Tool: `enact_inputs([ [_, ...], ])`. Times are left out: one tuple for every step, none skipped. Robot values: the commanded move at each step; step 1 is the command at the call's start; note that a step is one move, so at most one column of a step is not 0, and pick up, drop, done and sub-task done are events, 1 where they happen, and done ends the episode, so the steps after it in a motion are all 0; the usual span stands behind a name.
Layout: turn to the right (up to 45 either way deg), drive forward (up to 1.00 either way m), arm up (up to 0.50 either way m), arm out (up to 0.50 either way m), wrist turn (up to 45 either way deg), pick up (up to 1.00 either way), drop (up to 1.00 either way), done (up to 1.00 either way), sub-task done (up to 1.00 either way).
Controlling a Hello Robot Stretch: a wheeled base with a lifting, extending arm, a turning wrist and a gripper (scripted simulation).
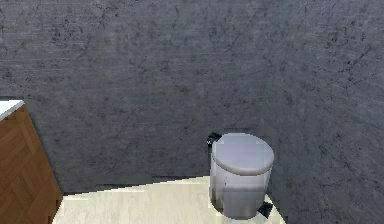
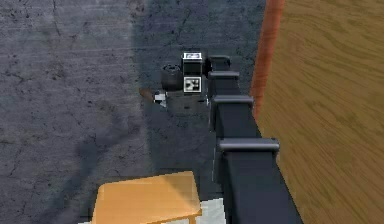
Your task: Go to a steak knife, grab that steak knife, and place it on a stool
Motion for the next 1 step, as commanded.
enact_inputs([
  [0.0, 0.0, 0.0, 0.0, -45.0, 0.0, 0.0, 0.0, 0.0],
])
